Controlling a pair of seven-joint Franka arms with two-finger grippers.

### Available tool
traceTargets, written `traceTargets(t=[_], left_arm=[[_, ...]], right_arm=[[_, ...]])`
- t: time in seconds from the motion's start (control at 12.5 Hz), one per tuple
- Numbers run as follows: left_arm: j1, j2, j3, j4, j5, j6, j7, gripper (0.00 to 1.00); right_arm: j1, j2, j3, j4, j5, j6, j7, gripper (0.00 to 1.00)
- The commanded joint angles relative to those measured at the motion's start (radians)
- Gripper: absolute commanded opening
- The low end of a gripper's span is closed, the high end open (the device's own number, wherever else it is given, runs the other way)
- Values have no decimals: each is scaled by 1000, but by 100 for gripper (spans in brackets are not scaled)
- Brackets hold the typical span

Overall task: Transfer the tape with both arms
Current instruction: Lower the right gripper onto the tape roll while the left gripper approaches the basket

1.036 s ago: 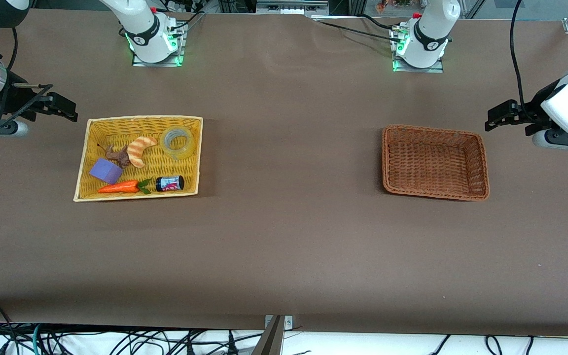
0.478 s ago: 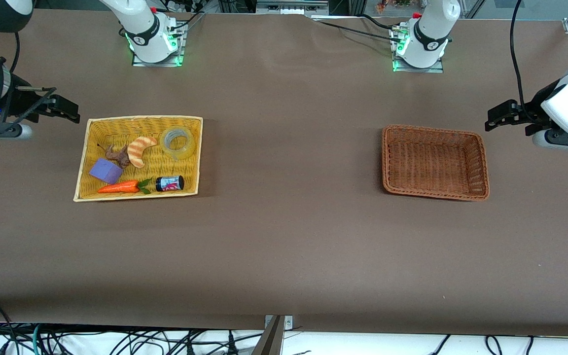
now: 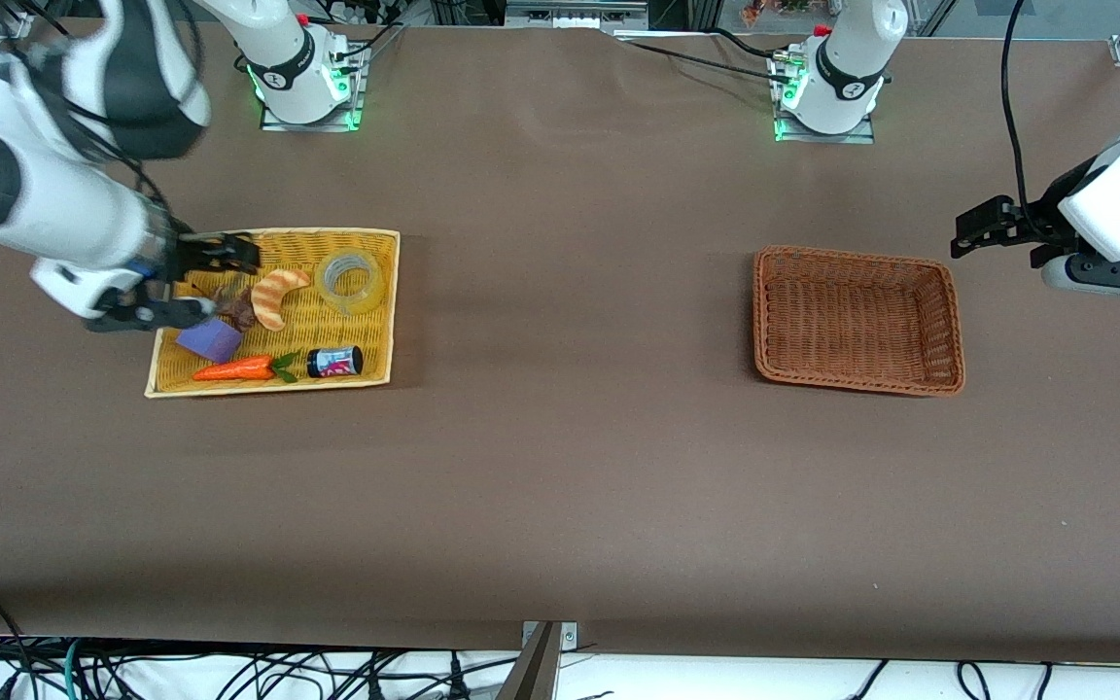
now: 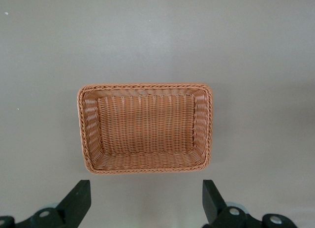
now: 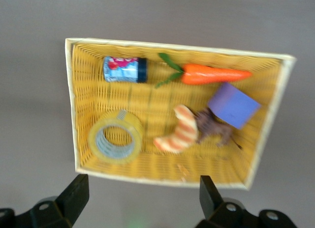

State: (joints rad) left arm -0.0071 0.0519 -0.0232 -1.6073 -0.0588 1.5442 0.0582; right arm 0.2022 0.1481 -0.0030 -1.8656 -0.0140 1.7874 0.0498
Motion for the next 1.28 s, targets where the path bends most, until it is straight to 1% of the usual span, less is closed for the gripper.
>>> traceTargets(t=[0.0, 0.08, 0.16, 0.24, 0.4, 0.56, 0.64, 0.72, 0.8, 0.88, 0.96, 1.04, 1.12, 1.2], left_arm=[[-5, -1, -26, 18, -1, -13, -4, 100], [7, 2, -27, 18, -15, -6, -3, 100], [9, 26, -23, 23, -21, -4, 0, 100], [7, 48, -27, 41, -4, -1, -1, 100], [15, 95, -21, 67, -4, -3, 8, 100], [21, 135, -18, 67, 8, 5, 9, 100], [30, 160, -18, 67, 11, 51, 9, 100], [38, 178, -18, 52, 16, 115, 8, 100], [45, 201, -18, 52, 25, 138, 8, 100], [47, 213, -18, 52, 27, 143, -1, 100], [44, 221, -17, 44, 27, 171, -4, 100], [45, 230, -18, 5, 28, 204, -5, 100], [47, 230, -18, -52, 28, 273, -5, 100], [42, 227, -18, -113, 28, 345, -6, 100]], right_arm=[[-1, -76, 11, -304, 6, 255, 7, 99], [-1, -82, 14, -398, 5, 387, 7, 99], [-1, -64, 14, -453, 2, 487, -4, 99], [0, -23, 23, -477, 2, 548, -7, 99], [0, 13, 35, -526, 0, 612, -7, 99], [0, 60, 50, -535, 0, 639, -7, 98], [0, 80, 52, -535, 0, 671, -7, 88], [0, 90, 52, -535, 2, 676, -7, 51], [0, 88, 52, -532, 0, 675, -8, 24], [0, 82, 51, -528, -1, 670, -13, 6], [0, 79, 51, -527, -1, 670, -28, 0], [0, 77, 51, -524, -1, 669, -31, 0], [0, 65, 49, -511, -1, 667, -41, 0], [0, 39, 49, -488, -1, 609, -41, 0]])
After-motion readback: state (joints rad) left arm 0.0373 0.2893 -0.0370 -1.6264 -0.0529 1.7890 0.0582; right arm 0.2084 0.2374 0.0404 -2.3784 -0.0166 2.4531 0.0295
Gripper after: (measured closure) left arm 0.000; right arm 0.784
